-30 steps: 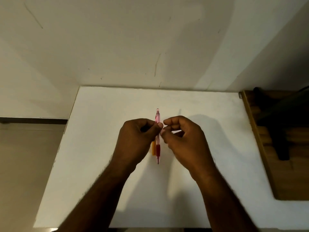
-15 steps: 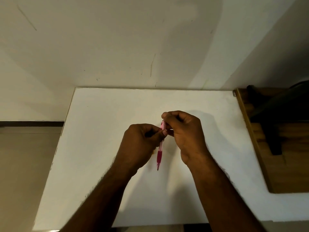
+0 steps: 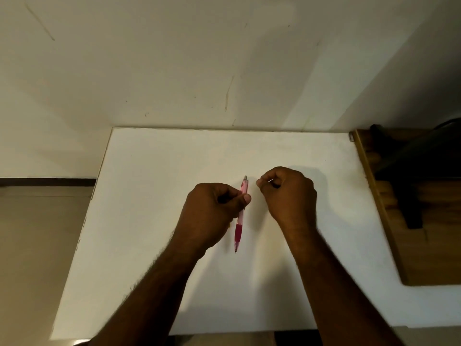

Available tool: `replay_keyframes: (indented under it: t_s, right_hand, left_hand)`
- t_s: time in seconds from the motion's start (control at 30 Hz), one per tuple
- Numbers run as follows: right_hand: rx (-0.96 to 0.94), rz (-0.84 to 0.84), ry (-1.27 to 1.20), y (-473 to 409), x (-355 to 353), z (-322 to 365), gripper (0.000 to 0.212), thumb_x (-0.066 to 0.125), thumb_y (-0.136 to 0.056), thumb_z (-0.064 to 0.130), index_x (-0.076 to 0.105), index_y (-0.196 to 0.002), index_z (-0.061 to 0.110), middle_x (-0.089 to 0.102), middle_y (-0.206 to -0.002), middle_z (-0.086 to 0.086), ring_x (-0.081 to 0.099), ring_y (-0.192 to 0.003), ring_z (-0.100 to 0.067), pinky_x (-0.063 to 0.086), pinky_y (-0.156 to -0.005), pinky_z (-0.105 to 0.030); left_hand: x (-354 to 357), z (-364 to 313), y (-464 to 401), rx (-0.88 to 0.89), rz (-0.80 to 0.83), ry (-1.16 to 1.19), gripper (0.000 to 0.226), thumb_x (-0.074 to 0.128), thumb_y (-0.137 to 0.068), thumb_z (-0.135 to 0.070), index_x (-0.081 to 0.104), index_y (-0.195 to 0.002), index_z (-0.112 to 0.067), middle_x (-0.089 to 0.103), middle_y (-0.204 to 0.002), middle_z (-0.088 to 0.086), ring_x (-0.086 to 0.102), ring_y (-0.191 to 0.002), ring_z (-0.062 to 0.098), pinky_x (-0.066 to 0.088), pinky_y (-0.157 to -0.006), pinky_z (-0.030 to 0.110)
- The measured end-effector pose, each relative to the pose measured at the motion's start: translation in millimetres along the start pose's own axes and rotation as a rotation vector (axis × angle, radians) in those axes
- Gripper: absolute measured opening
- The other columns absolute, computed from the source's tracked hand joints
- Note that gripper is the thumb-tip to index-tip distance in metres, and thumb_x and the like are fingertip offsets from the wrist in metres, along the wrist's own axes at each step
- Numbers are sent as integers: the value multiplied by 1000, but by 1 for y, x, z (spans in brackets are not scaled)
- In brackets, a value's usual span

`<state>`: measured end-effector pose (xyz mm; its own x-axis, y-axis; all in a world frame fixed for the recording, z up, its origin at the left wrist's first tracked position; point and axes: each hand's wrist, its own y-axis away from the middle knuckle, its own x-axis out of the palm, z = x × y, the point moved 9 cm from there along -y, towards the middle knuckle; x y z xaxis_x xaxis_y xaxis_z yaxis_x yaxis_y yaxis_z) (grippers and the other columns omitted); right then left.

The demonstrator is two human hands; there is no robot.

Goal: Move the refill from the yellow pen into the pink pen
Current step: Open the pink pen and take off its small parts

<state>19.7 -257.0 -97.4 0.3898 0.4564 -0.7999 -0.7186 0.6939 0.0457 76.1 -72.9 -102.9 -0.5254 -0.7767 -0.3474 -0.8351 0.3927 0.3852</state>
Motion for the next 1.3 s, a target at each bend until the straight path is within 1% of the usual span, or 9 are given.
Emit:
replay_keyframes:
  t_s: [0.27, 0.37, 0.43, 0.53, 0.6, 0.67, 0.93, 1.1, 1.3]
  right_hand:
    - [-42, 79, 129, 0, 14, -2, 17, 73, -91, 36, 74, -90, 19, 77, -88, 0, 69, -78, -20, 51, -72, -27]
    - [-30, -29, 33, -6, -11, -1, 18, 73, -89, 38, 74, -82, 22, 74, -79, 5, 69, -76, -19, 46, -70, -26]
    - [26, -61, -204, -12, -27, -5, 16, 74, -88, 36, 75, -78, 24, 73, -74, 10, 70, -74, -14, 52, -72, -29]
    - [150, 178, -545, -8, -12, -2, 14, 74, -89, 33, 78, -82, 22, 76, -71, 6, 66, -61, -3, 54, -66, -27]
    - [156, 341, -571, 1, 4, 6, 14, 74, -89, 33, 80, -85, 21, 76, -74, 3, 66, -61, -5, 55, -64, -26]
    - [124, 390, -543, 5, 10, 11, 15, 74, -88, 34, 80, -82, 22, 75, -72, 4, 65, -61, -4, 55, -62, -22]
    - [-30, 307, -389, 2, 6, 21, 14, 73, -89, 27, 76, -75, 27, 70, -63, 20, 65, -64, 3, 50, -64, -18]
    - [-107, 195, -325, 0, 1, 28, 12, 72, -89, 23, 75, -78, 20, 73, -75, 11, 68, -73, -7, 50, -66, -16]
    - [-57, 94, -352, -8, -9, 17, 12, 71, -90, 25, 75, -81, 18, 73, -76, 11, 69, -75, -5, 51, -69, -15]
  left_hand:
    - [1, 2, 0, -7, 24, 3, 23, 78, -87, -40, 77, -69, -26, 74, -64, -4, 65, -53, 5, 54, -58, 23]
    - [2, 3, 1, -16, 34, 18, 24, 78, -87, -39, 77, -69, -24, 75, -66, -2, 65, -55, 8, 57, -65, 34]
    - [2, 3, 2, -23, 37, 29, 24, 78, -87, -39, 77, -70, -23, 75, -67, -1, 64, -57, 11, 59, -69, 38]
    - [2, 0, 2, -21, 36, 22, 23, 78, -87, -38, 77, -70, -23, 75, -67, 1, 63, -58, 13, 59, -71, 42]
    - [3, -2, 2, -19, 37, 10, 22, 78, -87, -38, 78, -72, -22, 74, -67, 2, 63, -60, 14, 58, -72, 43]
    - [4, -4, 2, -17, 36, -3, 22, 78, -87, -37, 79, -74, -21, 74, -68, 3, 63, -62, 16, 58, -73, 45]
    - [6, -6, 3, -12, 48, -51, 22, 77, -88, -38, 79, -77, -19, 74, -70, 5, 67, -68, 27, 57, -75, 47]
    - [6, -5, 2, -20, 49, -4, 22, 77, -88, -36, 79, -75, -18, 73, -67, 4, 62, -61, 16, 57, -73, 43]
    - [12, -3, 3, -9, 80, -34, 22, 78, -87, -36, 79, -75, -18, 73, -67, 3, 63, -63, 16, 58, -75, 44]
